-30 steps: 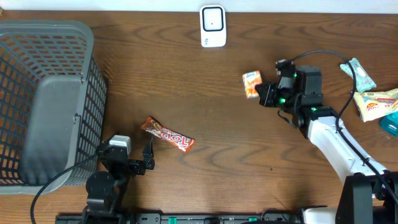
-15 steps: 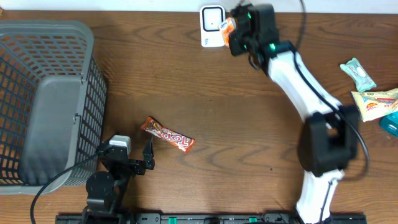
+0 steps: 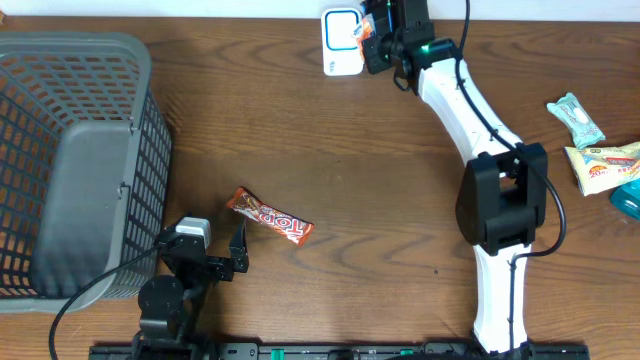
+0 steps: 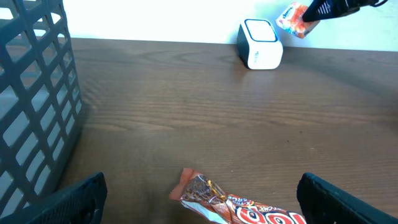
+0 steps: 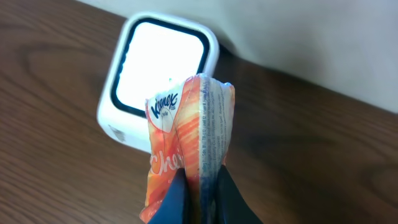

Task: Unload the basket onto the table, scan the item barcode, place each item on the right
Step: 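Raise the orange box up to the white scanner window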

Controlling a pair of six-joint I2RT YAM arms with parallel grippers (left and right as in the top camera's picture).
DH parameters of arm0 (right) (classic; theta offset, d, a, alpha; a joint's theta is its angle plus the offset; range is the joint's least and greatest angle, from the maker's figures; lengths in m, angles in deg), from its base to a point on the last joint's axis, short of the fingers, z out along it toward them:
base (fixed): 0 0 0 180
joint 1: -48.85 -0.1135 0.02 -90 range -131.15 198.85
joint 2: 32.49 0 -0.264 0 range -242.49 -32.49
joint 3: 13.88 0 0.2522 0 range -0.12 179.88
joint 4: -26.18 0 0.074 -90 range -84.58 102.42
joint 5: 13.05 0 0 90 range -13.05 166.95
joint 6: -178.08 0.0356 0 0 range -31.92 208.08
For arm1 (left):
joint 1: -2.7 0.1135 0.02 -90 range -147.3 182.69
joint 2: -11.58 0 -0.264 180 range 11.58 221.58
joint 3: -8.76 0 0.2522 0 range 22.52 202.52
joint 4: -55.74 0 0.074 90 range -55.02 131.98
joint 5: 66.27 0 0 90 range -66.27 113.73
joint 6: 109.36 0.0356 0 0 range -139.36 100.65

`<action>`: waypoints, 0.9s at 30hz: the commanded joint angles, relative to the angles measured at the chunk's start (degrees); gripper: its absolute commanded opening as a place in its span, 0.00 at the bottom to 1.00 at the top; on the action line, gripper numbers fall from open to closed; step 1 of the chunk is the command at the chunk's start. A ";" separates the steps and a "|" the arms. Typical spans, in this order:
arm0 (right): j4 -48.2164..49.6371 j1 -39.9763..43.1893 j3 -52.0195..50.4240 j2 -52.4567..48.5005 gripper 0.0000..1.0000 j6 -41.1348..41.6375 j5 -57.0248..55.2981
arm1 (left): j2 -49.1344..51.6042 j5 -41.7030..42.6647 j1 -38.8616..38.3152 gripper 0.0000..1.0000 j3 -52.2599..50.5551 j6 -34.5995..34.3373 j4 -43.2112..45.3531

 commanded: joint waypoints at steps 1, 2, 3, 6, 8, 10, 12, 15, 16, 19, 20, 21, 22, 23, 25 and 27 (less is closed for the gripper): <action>-1.16 0.96 1.42 -0.09 0.01 -0.81 -0.74 | -0.31 0.74 -0.28 0.98 -1.27 -0.09 -0.52; -1.51 0.98 1.42 -0.09 0.01 -0.83 -0.74 | -0.31 0.74 -0.28 0.98 -1.27 -0.09 -0.55; -1.77 0.98 1.42 -0.09 0.01 -0.87 -0.74 | -0.31 0.74 -0.28 0.98 -1.27 -0.09 -0.52; -1.86 0.70 1.42 -0.09 0.01 -0.81 -0.72 | -0.31 0.74 -0.28 0.98 -1.27 -0.09 -0.52; -1.84 0.28 1.42 -0.09 0.01 -0.09 -0.15 | -0.31 0.74 -0.28 0.98 -1.27 -0.09 -0.52; -2.16 0.28 1.42 -0.09 0.01 0.87 -0.11 | -0.31 0.74 -0.28 0.98 -1.27 -0.09 -0.52; -3.15 0.28 1.42 -0.09 0.01 3.26 -0.09 | -0.31 0.74 -0.28 0.98 -1.27 -0.09 -0.52; -3.69 0.28 1.42 -0.09 0.01 6.95 0.59 | -0.31 0.74 -0.28 0.98 -1.27 -0.09 -0.52; -3.39 0.26 1.42 -0.09 0.01 6.97 2.86 | -0.31 0.74 -0.28 0.98 -1.27 -0.09 -0.52; -2.43 -0.50 1.42 -0.09 0.01 6.99 5.88 | -0.31 0.74 -0.28 0.98 -1.27 -0.09 -0.52; -2.21 -0.85 1.42 -0.09 0.01 6.97 5.95 | -0.31 0.74 -0.28 0.98 -1.27 -0.09 -0.52; -1.92 -1.05 1.42 -0.09 0.01 6.97 5.95 | -0.31 0.74 -0.28 0.98 -1.27 -0.09 -0.52; -1.81 -1.09 1.42 -0.09 0.01 6.95 5.95 | -0.31 0.74 -0.28 0.98 -1.27 -0.09 -0.55; -1.62 -1.11 1.42 -0.09 0.01 6.97 5.97 | -0.31 0.74 -0.28 0.98 -1.27 -0.09 -0.52; -1.40 -1.11 1.42 -0.09 0.01 6.95 5.97 | -0.31 0.74 -0.28 0.98 -1.27 -0.09 -0.52; -0.94 -1.11 1.42 -0.09 0.01 6.03 5.95 | -0.31 0.74 -0.28 0.98 -1.27 -0.09 -0.52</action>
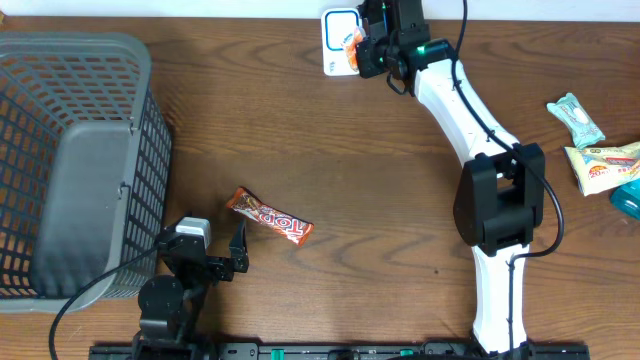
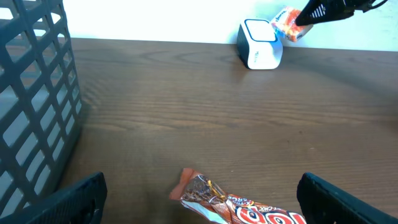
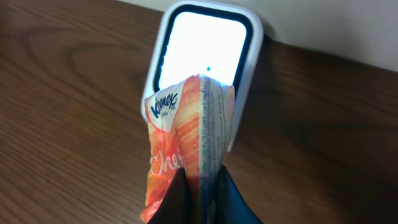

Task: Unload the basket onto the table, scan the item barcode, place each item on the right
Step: 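Raise the orange box up to the white scanner window, then carry the orange box to the right table edge and release it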

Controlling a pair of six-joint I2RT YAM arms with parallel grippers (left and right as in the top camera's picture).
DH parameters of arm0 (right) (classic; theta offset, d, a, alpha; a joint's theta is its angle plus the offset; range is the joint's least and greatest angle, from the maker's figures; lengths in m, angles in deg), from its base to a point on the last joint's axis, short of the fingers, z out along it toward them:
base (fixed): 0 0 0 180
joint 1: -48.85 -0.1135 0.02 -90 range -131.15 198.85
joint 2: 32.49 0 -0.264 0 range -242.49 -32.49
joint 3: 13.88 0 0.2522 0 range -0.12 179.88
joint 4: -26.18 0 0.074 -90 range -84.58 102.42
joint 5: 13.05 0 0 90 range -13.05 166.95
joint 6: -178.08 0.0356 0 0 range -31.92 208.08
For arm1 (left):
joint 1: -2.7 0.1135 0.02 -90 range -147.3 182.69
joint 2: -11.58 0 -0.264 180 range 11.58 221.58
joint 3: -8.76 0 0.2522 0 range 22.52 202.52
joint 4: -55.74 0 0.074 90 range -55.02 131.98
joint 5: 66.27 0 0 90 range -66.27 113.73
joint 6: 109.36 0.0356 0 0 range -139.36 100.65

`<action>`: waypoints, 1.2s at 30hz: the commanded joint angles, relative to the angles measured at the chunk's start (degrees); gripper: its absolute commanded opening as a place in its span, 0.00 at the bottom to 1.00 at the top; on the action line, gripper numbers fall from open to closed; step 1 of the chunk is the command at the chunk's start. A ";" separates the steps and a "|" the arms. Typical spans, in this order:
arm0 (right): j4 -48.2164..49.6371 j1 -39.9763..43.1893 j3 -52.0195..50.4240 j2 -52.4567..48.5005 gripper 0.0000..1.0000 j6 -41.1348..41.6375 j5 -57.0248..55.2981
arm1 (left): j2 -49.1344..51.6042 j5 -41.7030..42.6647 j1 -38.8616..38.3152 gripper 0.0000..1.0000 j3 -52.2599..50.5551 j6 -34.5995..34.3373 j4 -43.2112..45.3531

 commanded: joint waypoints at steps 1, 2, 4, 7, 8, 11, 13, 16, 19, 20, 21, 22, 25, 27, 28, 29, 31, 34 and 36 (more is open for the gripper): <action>1.05 -0.24 1.40 -0.09 0.01 -1.33 0.59 | -0.31 0.74 -0.28 0.98 -1.27 -0.09 -0.52; 1.31 -0.28 1.40 -0.09 0.01 -2.01 0.39 | -0.31 0.74 -0.28 0.98 -1.27 -0.09 -0.52; 2.05 -0.35 1.40 -0.09 0.01 -3.82 -0.55 | -0.31 0.74 -0.28 0.98 -1.27 -0.09 -0.55; 2.64 -0.35 1.40 -0.09 0.01 -8.35 -5.97 | -0.31 0.74 -0.28 0.98 -1.27 -0.09 -0.55; 2.64 -0.39 1.40 -0.22 0.01 -9.70 -7.43 | -0.31 0.74 -0.28 0.98 -1.27 -0.09 -0.55; 3.10 -1.05 1.40 -0.74 0.01 -13.79 -12.39 | -0.31 0.74 -0.28 0.98 -1.27 -0.09 -0.52; 4.04 -2.34 1.40 -0.90 0.01 -16.02 -14.01 | -0.31 0.76 -0.28 0.98 -1.27 -0.09 -0.52; 8.15 -4.20 1.40 -1.01 0.01 -15.74 -15.98 | -0.31 0.74 -0.28 0.98 -1.27 -0.09 -0.52; 13.64 -5.86 1.40 -2.58 0.01 -15.56 -18.01 | -0.31 0.74 -0.28 0.98 -1.27 -0.09 -0.55; 15.76 -6.58 1.40 -3.72 0.01 -15.69 -20.46 | -0.31 0.74 -0.28 0.98 -1.27 -0.09 -0.52; 17.40 -7.19 1.40 -4.85 0.01 -16.59 -22.73 | -0.31 0.74 -0.28 0.98 -1.27 -0.09 -0.55; 18.56 -7.69 1.40 -5.99 0.01 -17.62 -24.85 | -0.31 0.74 -0.28 0.98 -1.27 -0.09 -0.55; 19.58 -9.05 1.42 -8.66 0.01 -22.75 -31.89 | -0.31 0.74 -0.28 0.98 -1.27 -0.09 -0.52; 19.63 -9.25 1.42 -8.96 0.01 -24.20 -34.82 | -0.31 0.74 -0.28 0.98 -1.27 -0.09 -0.52; 19.71 -9.25 1.44 -8.96 0.01 -24.37 -35.58 | -0.31 0.74 -0.28 0.98 -1.27 -0.09 -0.55; 20.72 -9.25 1.88 -8.94 0.01 -24.63 -38.53 | -0.31 0.74 -0.28 0.98 -1.27 -0.09 -0.55; 20.44 -9.25 2.89 -8.92 0.01 -25.24 -40.06 | -0.31 0.74 -0.28 0.98 -1.27 -0.09 -0.52; 18.32 -9.20 4.74 -8.81 0.01 -25.29 -46.62 | -0.31 0.74 -0.28 0.98 -1.27 -0.09 -0.52; 13.88 -8.46 6.29 -8.26 0.01 -26.29 -51.34 | -0.31 0.74 -0.28 0.98 -1.27 -0.09 -0.55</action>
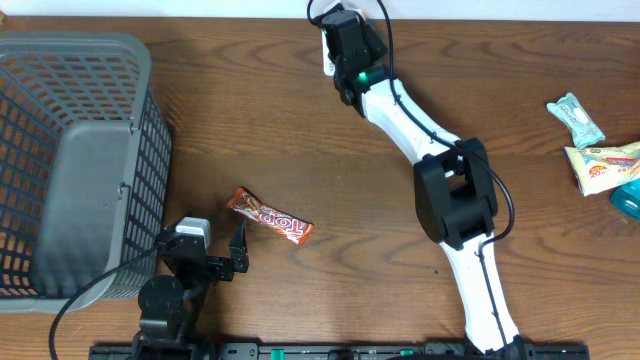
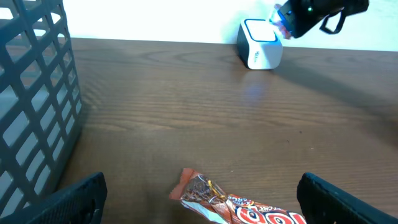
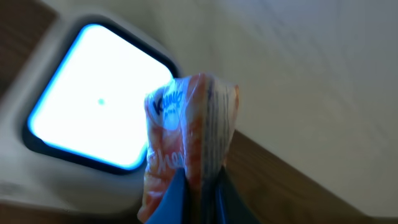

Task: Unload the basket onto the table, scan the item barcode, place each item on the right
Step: 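Carry the orange box to the right table edge and release it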

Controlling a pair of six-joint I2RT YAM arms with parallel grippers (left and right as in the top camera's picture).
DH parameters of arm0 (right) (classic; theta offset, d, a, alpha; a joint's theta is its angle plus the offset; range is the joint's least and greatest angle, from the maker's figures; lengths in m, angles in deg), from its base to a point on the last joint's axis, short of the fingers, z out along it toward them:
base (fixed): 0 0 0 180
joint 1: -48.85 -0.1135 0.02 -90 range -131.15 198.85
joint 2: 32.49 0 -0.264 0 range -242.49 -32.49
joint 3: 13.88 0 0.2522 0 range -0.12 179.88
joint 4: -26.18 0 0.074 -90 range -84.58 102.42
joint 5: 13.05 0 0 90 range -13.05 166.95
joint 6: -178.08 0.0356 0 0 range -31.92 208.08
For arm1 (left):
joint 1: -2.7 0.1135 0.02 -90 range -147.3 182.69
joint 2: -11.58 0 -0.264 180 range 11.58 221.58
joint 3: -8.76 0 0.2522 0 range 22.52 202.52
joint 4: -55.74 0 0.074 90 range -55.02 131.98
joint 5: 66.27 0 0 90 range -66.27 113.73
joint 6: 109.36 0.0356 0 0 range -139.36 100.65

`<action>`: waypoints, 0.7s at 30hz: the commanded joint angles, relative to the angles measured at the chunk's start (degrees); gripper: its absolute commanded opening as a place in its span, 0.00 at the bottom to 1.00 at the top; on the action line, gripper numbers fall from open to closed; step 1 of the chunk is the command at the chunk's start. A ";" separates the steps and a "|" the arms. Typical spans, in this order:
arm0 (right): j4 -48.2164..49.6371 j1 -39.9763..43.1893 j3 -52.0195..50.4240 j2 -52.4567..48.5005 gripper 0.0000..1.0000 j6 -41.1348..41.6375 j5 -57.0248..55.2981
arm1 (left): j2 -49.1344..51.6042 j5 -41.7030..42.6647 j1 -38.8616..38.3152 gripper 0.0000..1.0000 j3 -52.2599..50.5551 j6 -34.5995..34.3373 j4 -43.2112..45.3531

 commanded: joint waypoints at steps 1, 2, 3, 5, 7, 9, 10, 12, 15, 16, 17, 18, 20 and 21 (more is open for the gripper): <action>-4.35 1.25 2.97 1.77 0.01 -1.27 -10.14 | -0.31 0.74 -0.28 0.98 -1.27 -0.09 -0.52; -7.21 2.05 2.97 2.49 0.01 -0.61 -11.13 | -0.31 0.74 -0.28 0.98 -1.27 -0.09 -0.52; -9.90 2.84 2.97 3.08 0.01 0.50 -11.58 | -0.31 0.74 -0.28 0.98 -1.27 -0.09 -0.55; -18.10 5.57 2.97 4.92 0.01 5.49 -11.96 | -0.31 0.74 -0.28 0.98 -1.27 -0.09 -0.52; -28.48 8.98 2.97 6.88 0.01 13.55 -11.91 | -0.31 0.74 -0.28 0.98 -1.27 -0.09 -0.55; -42.40 14.43 2.97 8.37 0.01 23.78 -11.74 | -0.31 0.74 -0.28 0.98 -1.27 -0.09 -0.52; -46.25 17.14 2.97 8.37 0.01 27.36 -11.72 | -0.31 0.74 -0.28 0.98 -1.27 -0.09 -0.52; -49.07 22.58 2.14 8.15 0.01 30.53 -7.89 | -0.31 0.74 -0.28 0.98 -1.27 -0.09 -0.52; -48.35 28.39 -0.26 8.13 0.01 31.28 -3.02 | -0.31 0.74 -0.28 0.98 -1.27 -0.09 -0.55; -47.74 29.70 -0.98 8.13 0.01 32.11 -2.89 | -0.31 0.74 -0.28 0.98 -1.27 -0.09 -0.52; -46.60 31.95 -2.34 8.13 0.02 33.14 -2.91 | -0.31 0.74 -0.28 0.98 -1.27 -0.09 -0.52; -45.86 33.64 -3.41 8.13 0.03 33.11 -2.97 | -0.31 0.74 -0.28 0.98 -1.27 -0.09 -0.52; -45.20 36.85 -4.59 8.13 0.13 33.88 -2.86 | -0.31 0.74 -0.28 0.98 -1.27 -0.09 -0.52; -45.24 38.01 -4.59 8.13 0.21 35.15 -2.84 | -0.31 0.74 -0.28 0.98 -1.27 -0.09 -0.55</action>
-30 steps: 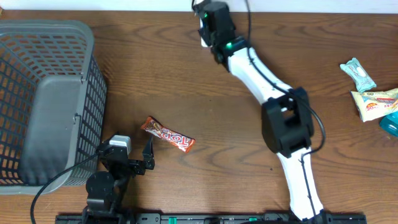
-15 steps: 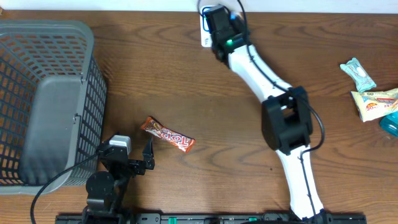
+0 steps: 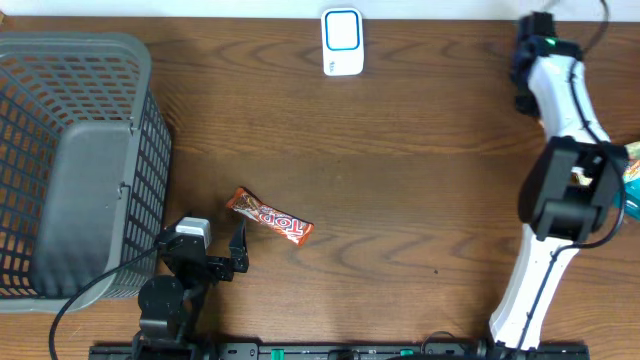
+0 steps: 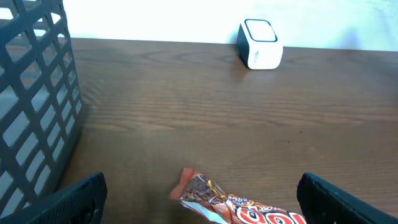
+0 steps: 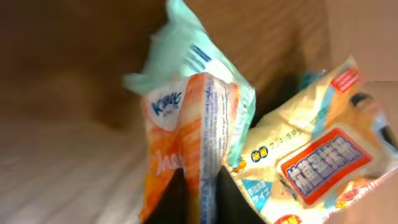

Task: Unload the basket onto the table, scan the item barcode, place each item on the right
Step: 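Carry the orange box to the right table edge and release it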

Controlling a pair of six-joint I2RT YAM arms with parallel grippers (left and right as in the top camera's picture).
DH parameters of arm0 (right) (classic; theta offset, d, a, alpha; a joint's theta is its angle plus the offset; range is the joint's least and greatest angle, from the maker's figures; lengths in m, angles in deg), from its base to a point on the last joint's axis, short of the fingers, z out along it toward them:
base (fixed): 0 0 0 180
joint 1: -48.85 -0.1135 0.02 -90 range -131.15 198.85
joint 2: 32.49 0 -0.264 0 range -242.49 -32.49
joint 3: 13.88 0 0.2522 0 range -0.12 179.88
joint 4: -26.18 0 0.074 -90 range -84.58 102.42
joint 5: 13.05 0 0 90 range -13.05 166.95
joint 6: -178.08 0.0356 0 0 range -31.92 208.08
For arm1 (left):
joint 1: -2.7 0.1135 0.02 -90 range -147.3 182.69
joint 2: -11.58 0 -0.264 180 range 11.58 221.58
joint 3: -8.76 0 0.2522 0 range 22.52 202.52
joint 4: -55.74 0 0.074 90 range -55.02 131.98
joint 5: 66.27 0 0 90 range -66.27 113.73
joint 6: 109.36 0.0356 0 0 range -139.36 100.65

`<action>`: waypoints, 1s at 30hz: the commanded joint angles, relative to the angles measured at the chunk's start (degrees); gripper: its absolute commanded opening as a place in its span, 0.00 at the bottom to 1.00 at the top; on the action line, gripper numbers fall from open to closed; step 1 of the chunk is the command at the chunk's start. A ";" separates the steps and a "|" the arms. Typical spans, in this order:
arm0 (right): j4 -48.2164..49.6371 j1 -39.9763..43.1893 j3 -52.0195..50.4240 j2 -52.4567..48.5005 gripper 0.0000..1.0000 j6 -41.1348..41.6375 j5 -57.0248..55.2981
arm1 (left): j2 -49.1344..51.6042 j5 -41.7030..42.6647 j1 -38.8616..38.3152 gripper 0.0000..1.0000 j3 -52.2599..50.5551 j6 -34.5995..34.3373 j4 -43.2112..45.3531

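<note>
My right gripper (image 5: 200, 182) is shut on an orange Kleenex tissue pack (image 5: 180, 130), held over a teal packet (image 5: 199, 56) and a yellow packet (image 5: 317, 155) at the table's far right. In the overhead view the right arm (image 3: 560, 90) reaches to the back right corner, and the pack itself is hidden there. The white barcode scanner (image 3: 342, 41) stands alone at the back middle, with its window facing up. My left gripper (image 4: 202, 188) rests open near the front edge, and a red chocolate bar (image 4: 239, 208) lies between its fingers.
A grey mesh basket (image 3: 70, 160) fills the left side of the table. The chocolate bar (image 3: 270, 217) lies right of the basket's front corner. The scanner (image 4: 260, 43) also shows in the left wrist view by the back wall.
My right gripper has gone from over the scanner to the far right of the table, still holding the tissue pack, now above the packets there. The left arm has not moved.
My right gripper held the tissue pack just right of the scanner, then directly in front of its lit window, then close over the window. Now the pack is away at the right end, and the scanner stands uncovered. The left gripper stayed open by the chocolate bar throughout.
</note>
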 commanded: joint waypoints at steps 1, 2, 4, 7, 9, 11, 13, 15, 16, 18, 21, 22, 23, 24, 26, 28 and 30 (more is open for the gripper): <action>0.31 3.45 -0.92 1.55 0.35 5.40 1.25 | -0.31 0.74 -0.28 0.98 -1.27 -0.09 -0.52; 0.31 4.22 -0.90 1.92 0.54 5.60 1.86 | -0.31 0.74 -0.28 0.98 -1.27 -0.09 -0.52; 0.28 5.38 -0.87 3.69 0.95 6.64 4.68 | -0.31 0.74 -0.28 0.98 -1.27 -0.09 -0.52; 0.39 5.40 -0.85 8.83 0.99 9.57 9.60 | -0.31 0.74 -0.28 0.98 -1.27 -0.09 -0.52; 0.31 4.79 -0.85 12.35 0.99 10.27 12.24 | -0.31 0.74 -0.28 0.98 -1.27 -0.09 -0.55; 0.17 2.93 -0.85 18.84 0.99 10.25 20.00 | -0.31 0.74 -0.28 0.98 -1.27 -0.09 -0.52; -0.07 0.94 -0.85 22.95 0.99 10.19 28.24 | -0.31 0.74 -0.28 0.98 -1.27 -0.09 -0.52; -1.07 -1.27 -0.85 25.57 0.99 10.12 35.63 | -0.31 0.74 -0.28 0.98 -1.27 -0.09 -0.52; -1.62 -2.56 -0.85 26.36 0.99 9.42 39.21 | -0.31 0.74 -0.28 0.98 -1.27 -0.09 -0.52; -4.11 -5.42 -0.85 27.12 0.99 8.61 45.05 | -0.31 0.74 -0.28 0.98 -1.27 -0.09 -0.52; -9.22 -9.79 -0.85 27.34 0.99 7.50 50.12 | -0.31 0.74 -0.28 0.98 -1.27 -0.09 -0.52; -10.71 -10.91 -0.85 27.63 0.99 6.67 50.86 | -0.31 0.74 -0.28 0.98 -1.27 -0.09 -0.55; -13.11 -12.15 -0.85 28.35 0.99 6.56 51.25 | -0.31 0.74 -0.28 0.98 -1.27 -0.09 -0.52; -15.08 -12.81 -0.85 29.16 0.99 6.56 51.32 | -0.31 0.74 -0.28 0.98 -1.27 -0.09 -0.52; -21.81 -13.60 -0.85 32.79 0.99 6.56 51.30 | -0.31 0.74 -0.28 0.98 -1.27 -0.09 -0.55; -25.94 -13.60 -0.87 36.24 0.99 6.56 51.34 | -0.31 0.74 -0.28 0.98 -1.27 -0.09 -0.55; -28.35 -13.77 -1.01 39.98 0.99 6.47 51.34 | -0.31 0.74 -0.28 0.98 -1.27 -0.09 -0.52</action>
